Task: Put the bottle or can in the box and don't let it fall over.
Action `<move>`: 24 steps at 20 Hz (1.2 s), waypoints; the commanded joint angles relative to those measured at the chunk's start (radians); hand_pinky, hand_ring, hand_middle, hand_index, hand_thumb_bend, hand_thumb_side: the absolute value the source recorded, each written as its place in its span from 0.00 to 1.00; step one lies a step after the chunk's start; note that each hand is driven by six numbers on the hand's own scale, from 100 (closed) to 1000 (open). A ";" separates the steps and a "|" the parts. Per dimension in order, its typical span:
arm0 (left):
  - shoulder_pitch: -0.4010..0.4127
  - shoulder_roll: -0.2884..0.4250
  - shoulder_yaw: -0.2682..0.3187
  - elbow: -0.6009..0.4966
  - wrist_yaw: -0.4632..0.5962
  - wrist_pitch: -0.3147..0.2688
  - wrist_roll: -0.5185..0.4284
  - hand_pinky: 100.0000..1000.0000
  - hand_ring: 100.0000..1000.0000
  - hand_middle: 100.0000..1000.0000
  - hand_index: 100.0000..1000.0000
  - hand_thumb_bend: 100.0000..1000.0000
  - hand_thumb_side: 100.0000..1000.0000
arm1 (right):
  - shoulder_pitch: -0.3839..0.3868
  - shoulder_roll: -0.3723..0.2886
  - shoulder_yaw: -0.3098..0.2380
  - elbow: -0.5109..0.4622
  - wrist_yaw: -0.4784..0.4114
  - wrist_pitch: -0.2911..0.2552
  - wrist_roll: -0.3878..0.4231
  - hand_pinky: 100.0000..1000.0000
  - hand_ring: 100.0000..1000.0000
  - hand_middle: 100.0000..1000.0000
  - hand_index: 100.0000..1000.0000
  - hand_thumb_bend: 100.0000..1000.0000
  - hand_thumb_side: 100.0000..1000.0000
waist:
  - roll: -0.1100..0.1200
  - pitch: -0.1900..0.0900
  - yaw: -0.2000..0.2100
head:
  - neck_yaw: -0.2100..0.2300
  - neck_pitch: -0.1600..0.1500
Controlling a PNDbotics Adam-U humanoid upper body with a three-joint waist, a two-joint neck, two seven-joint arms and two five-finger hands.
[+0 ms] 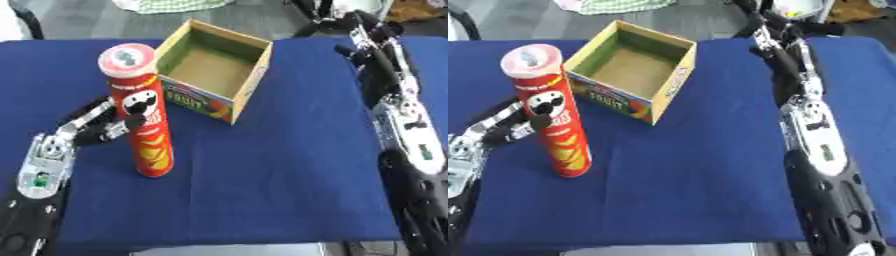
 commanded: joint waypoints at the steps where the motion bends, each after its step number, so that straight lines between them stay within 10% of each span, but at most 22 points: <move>1: -0.010 0.005 -0.001 -0.010 0.009 -0.001 -0.010 1.00 0.86 0.69 0.82 0.25 0.74 | -0.016 -0.012 -0.004 -0.017 -0.008 -0.001 -0.003 0.78 1.00 1.00 0.80 0.33 0.32 | 0.000 -0.010 0.000 | -0.001 0.005; 11: -0.008 0.001 -0.002 -0.008 -0.005 0.013 0.002 1.00 0.84 0.65 0.66 0.00 0.66 | -0.015 -0.012 -0.008 -0.012 -0.008 0.002 -0.012 0.78 1.00 1.00 0.80 0.33 0.31 | -0.001 -0.010 0.001 | 0.001 0.005; 24: -0.007 0.000 -0.001 -0.019 -0.012 0.044 0.068 1.00 0.81 0.59 0.55 0.00 0.54 | -0.014 -0.015 -0.019 -0.009 -0.007 0.004 -0.036 0.78 1.00 1.00 0.80 0.33 0.32 | -0.002 -0.010 0.000 | 0.001 0.005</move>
